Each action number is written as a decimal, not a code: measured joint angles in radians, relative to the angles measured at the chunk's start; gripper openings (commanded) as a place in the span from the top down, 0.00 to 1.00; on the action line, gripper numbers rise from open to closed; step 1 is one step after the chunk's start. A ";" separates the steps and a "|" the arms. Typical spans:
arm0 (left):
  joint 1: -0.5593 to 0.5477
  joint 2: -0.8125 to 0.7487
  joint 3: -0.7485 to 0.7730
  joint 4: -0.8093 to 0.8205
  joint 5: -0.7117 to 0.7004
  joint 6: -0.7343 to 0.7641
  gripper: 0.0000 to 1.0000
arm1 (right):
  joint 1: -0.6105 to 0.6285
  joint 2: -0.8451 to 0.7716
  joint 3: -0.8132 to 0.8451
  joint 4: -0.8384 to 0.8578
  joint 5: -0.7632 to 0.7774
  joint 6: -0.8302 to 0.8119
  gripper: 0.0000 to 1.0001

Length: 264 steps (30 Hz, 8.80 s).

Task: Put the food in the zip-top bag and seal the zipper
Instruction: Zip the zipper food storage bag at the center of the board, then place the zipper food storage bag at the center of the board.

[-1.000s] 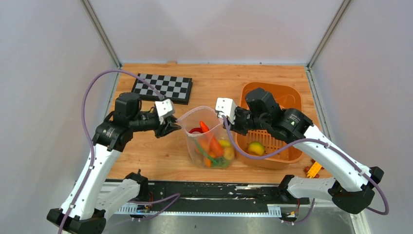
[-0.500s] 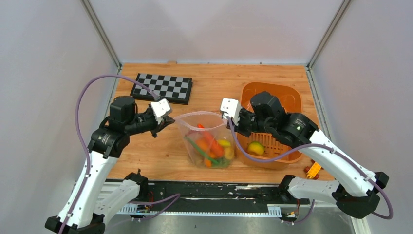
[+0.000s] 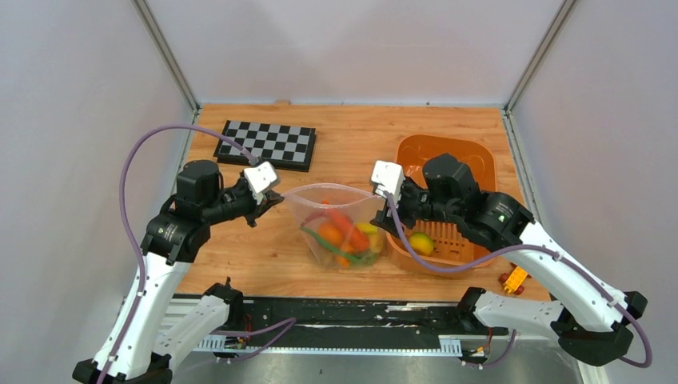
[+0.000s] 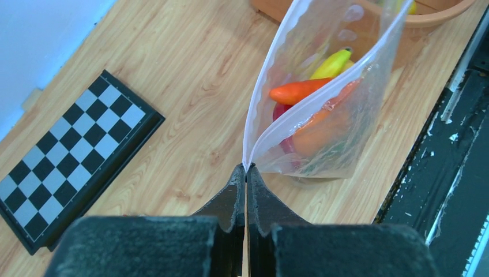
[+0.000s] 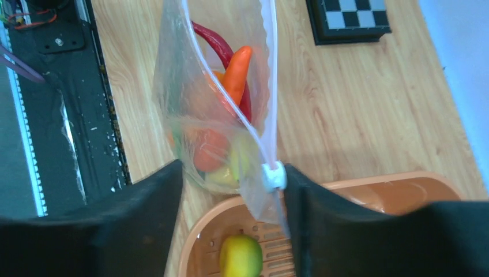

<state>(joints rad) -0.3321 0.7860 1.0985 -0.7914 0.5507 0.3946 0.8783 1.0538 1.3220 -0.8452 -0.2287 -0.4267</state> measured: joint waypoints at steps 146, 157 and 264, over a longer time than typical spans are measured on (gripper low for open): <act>-0.662 0.288 0.118 0.311 -0.282 -0.084 0.92 | -0.344 -0.207 -0.344 0.344 -0.547 0.175 1.00; -0.661 0.137 0.013 0.280 -0.433 -0.084 0.93 | -0.344 -0.217 -0.360 0.373 -0.528 0.230 1.00; -0.653 -0.291 -0.192 0.216 -1.007 -0.353 0.08 | -0.072 0.036 -0.257 0.509 -0.126 0.356 1.00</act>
<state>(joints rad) -0.9852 0.4950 0.9062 -0.5755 -0.4564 0.0414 0.8062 1.0897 1.0653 -0.3363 -0.3546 -0.0704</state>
